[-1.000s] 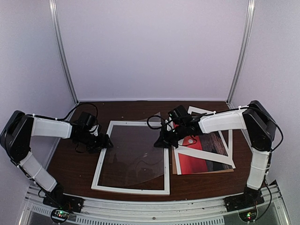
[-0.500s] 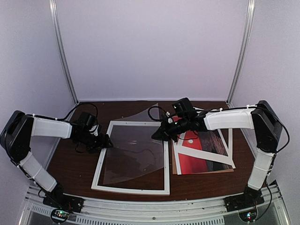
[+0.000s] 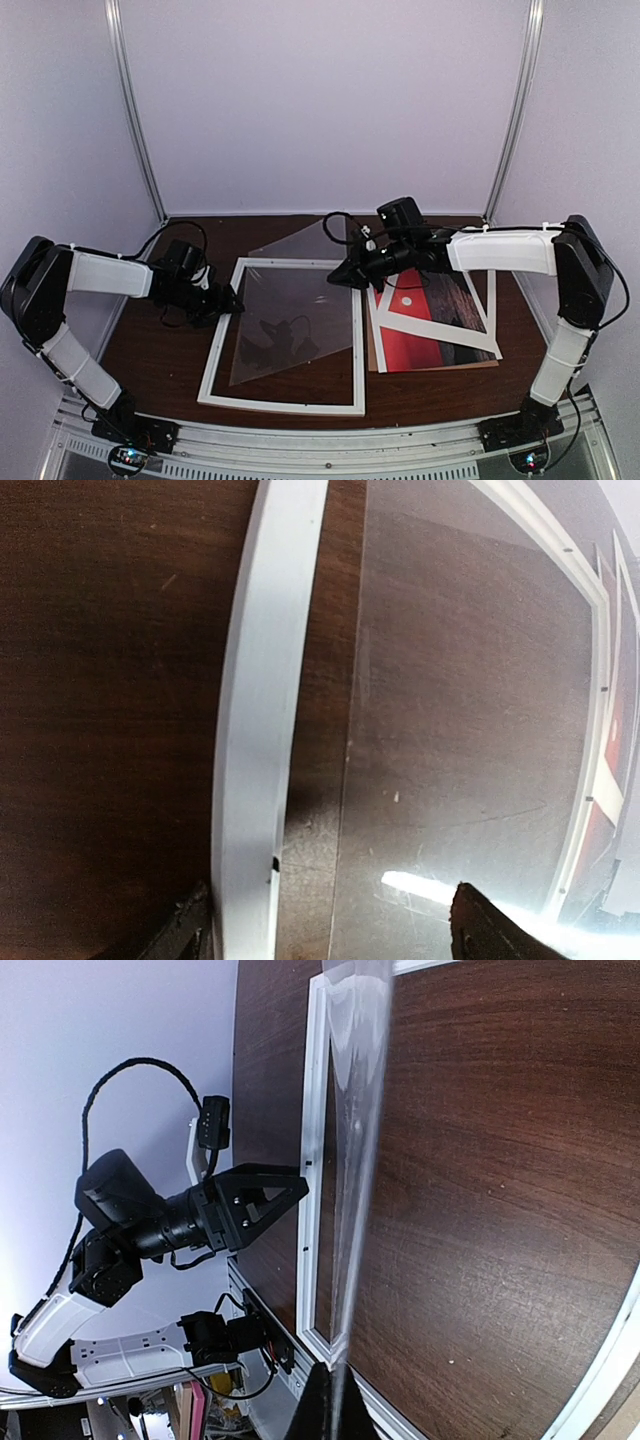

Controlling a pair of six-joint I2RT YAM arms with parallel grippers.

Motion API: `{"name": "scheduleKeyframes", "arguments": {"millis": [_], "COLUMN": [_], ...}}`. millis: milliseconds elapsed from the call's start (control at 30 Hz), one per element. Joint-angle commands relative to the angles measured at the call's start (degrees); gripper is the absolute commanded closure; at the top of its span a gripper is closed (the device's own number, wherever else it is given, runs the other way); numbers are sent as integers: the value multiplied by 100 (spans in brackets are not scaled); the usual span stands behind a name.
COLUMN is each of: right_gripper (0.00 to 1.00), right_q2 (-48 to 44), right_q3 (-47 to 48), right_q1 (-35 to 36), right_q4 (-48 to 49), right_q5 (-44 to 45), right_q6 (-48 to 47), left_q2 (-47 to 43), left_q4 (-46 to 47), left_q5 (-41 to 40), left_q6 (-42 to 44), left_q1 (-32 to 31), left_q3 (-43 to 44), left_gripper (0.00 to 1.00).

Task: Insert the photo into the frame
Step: Place the glass panel at the frame body.

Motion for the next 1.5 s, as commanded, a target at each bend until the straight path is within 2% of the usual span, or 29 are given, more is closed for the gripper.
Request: {"name": "scheduleKeyframes", "arguments": {"millis": [0,233,600,733,867,1000,1233,1467], "right_gripper": [100,100,100,100,100,100,100,100], "right_q2": [-265,-332,-296,-330,-376,-493,-473,-163], "right_q3": [129,257,555,751,907,1113,1568,2210], "right_q1": [-170,-375,-400,-359,-258,-80,279,715], "right_q4": [-345,-830,-954,-1009,-926,-858,-841,-666], "right_q5": [38,75,-43,-54,-65,2,113,138], "right_q6": [-271,-628,-685,-673,-535,-366,-235,-33], "left_q2": [1,-153,-583,-922,-1173,-1382,-1592,-1599], "left_q4": [379,455,360,-97,-828,-1170,-1378,-1735], "left_q5": [389,373,461,192,-402,-809,-819,-1037], "left_q6": [-347,-595,-819,-597,-92,215,490,828], "left_q1": [-34,-166,-392,-388,-326,15,953,1402], "left_q3": [-192,-281,-576,-483,-74,204,403,743], "left_gripper": [17,18,20,19,13,9,3,2]}}
